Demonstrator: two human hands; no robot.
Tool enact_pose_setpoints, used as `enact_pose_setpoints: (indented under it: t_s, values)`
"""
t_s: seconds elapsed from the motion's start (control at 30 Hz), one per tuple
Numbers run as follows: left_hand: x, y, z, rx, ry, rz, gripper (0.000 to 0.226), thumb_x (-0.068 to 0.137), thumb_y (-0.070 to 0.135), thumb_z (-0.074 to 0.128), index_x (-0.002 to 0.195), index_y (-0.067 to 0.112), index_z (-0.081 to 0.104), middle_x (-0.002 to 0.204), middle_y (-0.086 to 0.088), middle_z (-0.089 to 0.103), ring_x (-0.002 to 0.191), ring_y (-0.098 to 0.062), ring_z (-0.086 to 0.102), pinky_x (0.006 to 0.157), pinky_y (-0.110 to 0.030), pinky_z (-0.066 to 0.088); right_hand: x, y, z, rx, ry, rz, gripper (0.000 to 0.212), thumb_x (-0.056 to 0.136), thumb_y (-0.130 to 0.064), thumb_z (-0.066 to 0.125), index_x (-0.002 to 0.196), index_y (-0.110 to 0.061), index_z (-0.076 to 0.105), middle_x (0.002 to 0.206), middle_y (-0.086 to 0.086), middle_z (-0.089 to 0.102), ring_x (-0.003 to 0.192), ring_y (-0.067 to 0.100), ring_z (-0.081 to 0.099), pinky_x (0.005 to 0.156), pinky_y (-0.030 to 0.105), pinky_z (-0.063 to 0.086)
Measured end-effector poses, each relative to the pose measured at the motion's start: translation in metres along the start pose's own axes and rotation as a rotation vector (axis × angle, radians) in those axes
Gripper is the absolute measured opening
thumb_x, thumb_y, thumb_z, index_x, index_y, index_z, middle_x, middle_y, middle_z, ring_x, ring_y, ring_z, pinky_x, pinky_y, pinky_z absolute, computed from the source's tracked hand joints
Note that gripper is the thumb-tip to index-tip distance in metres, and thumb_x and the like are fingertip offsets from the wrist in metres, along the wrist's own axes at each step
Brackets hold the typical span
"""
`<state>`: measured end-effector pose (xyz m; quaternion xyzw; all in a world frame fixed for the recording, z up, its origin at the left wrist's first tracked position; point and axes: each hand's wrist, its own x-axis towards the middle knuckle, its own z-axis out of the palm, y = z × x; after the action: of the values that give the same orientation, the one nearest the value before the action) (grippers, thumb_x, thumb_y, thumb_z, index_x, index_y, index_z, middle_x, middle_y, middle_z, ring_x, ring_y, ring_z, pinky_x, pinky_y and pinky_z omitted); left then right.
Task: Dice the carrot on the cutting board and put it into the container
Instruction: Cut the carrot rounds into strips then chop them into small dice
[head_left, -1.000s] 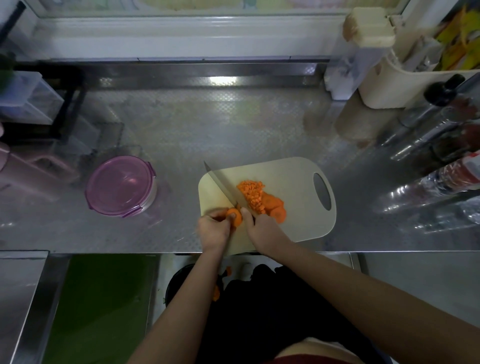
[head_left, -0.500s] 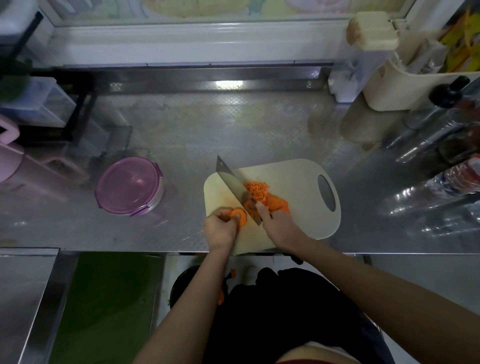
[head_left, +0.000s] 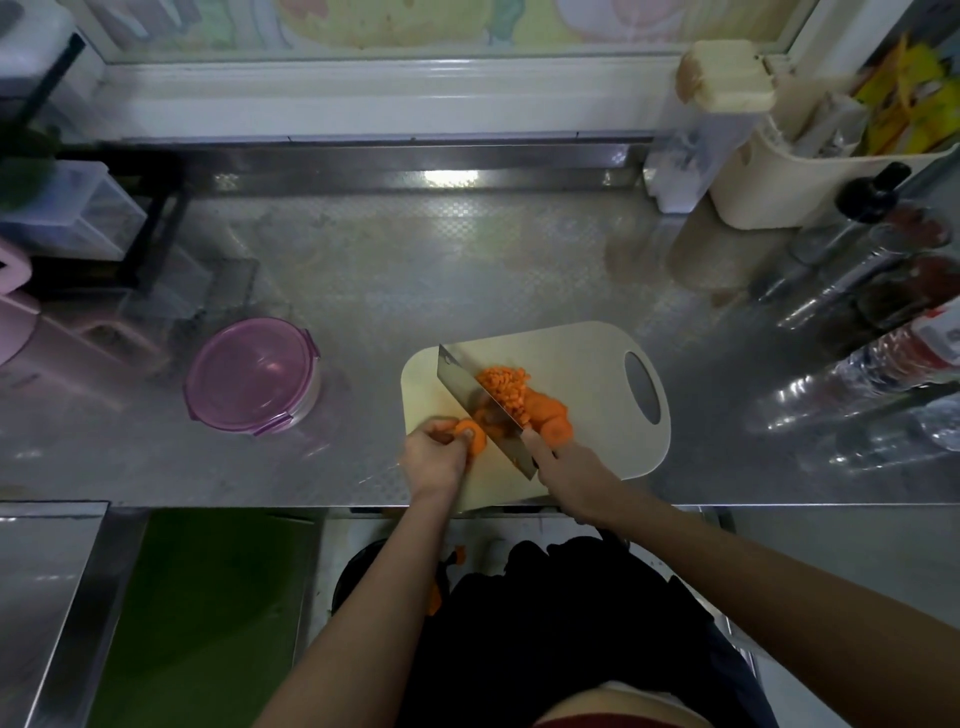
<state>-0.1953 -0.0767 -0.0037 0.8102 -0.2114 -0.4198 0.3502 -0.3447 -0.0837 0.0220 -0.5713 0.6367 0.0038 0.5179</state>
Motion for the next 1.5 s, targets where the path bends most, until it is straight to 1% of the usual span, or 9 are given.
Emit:
enact_pose_setpoints:
  t_s: [0.17,0.33,0.43,0.57,0.73,1.0,1.13,1.27,1.5]
  values:
    - [-0.002,0.002,0.000,-0.008,-0.003,-0.006,0.021,0.081,0.015,0.070,0.068,0.026,0.058,0.069,0.007,0.060,0.078,-0.024,0.066,0.078,-0.040,0.057,-0.003,0.001,-0.005,-0.036,-0.020,0.004,0.051,0.093,-0.062,0.023,0.062,-0.024,0.039,0.065,0.000,0.038,0.056,0.012,0.035,0.052,0.024,0.028]
    - [0.000,0.002,0.000,-0.004,-0.003,-0.012,0.020,0.081,0.014,0.070,0.068,0.024,0.059,0.065,0.009,0.059,0.071,-0.021,0.064,0.076,-0.037,0.057,-0.014,-0.010,-0.007,-0.096,-0.051,-0.055,0.048,0.099,-0.049,0.020,0.064,-0.024,0.041,0.071,0.007,0.046,0.081,0.024,0.047,0.075,0.030,0.035]
    - [0.001,0.001,0.000,-0.003,-0.008,-0.007,0.013,0.082,0.014,0.069,0.074,0.021,0.063,0.068,0.007,0.061,0.074,-0.023,0.066,0.076,-0.036,0.057,-0.020,-0.019,-0.008,-0.107,-0.054,-0.046,0.051,0.103,-0.037,0.017,0.099,-0.005,0.058,0.090,0.016,0.051,0.099,0.034,0.055,0.085,0.034,0.039]
    - [0.003,0.000,0.000,-0.005,-0.012,-0.005,0.011,0.083,0.013,0.068,0.075,0.018,0.062,0.070,0.002,0.062,0.060,-0.017,0.061,0.065,-0.030,0.055,-0.011,-0.020,-0.001,-0.062,-0.021,0.008,0.047,0.103,-0.034,0.019,0.137,-0.010,0.041,0.119,0.025,0.055,0.112,0.037,0.052,0.084,0.033,0.039]
    - [0.007,-0.002,-0.001,0.027,0.001,0.004,0.004,0.083,0.013,0.068,0.080,0.013,0.065,0.062,0.007,0.057,0.053,-0.005,0.052,0.042,-0.005,0.039,0.002,-0.016,0.014,-0.129,0.044,-0.030,0.065,0.098,-0.051,0.026,0.105,0.002,0.062,0.105,0.024,0.063,0.102,0.034,0.058,0.078,0.031,0.039]
    - [0.009,-0.006,0.001,0.041,0.021,0.018,0.003,0.079,0.013,0.071,0.081,0.010,0.070,0.078,-0.005,0.069,0.074,-0.019,0.063,0.066,-0.024,0.047,0.006,-0.026,0.028,-0.084,0.138,-0.164,0.056,0.099,-0.044,0.031,0.072,-0.002,0.058,0.090,0.028,0.065,0.090,0.037,0.062,0.069,0.033,0.042]
    - [0.011,-0.007,0.001,0.046,0.026,0.018,0.002,0.078,0.013,0.071,0.079,0.012,0.070,0.080,-0.004,0.069,0.076,-0.019,0.064,0.073,-0.027,0.052,0.013,-0.029,0.030,-0.038,0.148,-0.132,0.056,0.097,-0.048,0.033,0.068,-0.006,0.055,0.087,0.025,0.063,0.092,0.039,0.062,0.077,0.038,0.047]
    - [0.009,-0.007,0.001,0.044,0.014,0.051,0.006,0.079,0.010,0.069,0.077,0.015,0.068,0.077,0.000,0.066,0.075,-0.014,0.059,0.072,-0.023,0.047,0.021,-0.028,0.022,-0.020,0.090,-0.087,0.063,0.097,-0.051,0.029,0.090,0.002,0.063,0.098,0.024,0.064,0.101,0.035,0.059,0.084,0.035,0.044]
    - [0.008,-0.007,0.003,0.069,0.044,0.074,0.020,0.078,0.012,0.071,0.070,0.022,0.055,0.079,0.001,0.061,0.082,-0.020,0.060,0.080,-0.032,0.051,0.021,-0.025,0.010,0.015,0.075,-0.098,0.058,0.098,-0.051,0.027,0.057,-0.015,0.047,0.075,0.011,0.057,0.084,0.027,0.057,0.078,0.032,0.040]
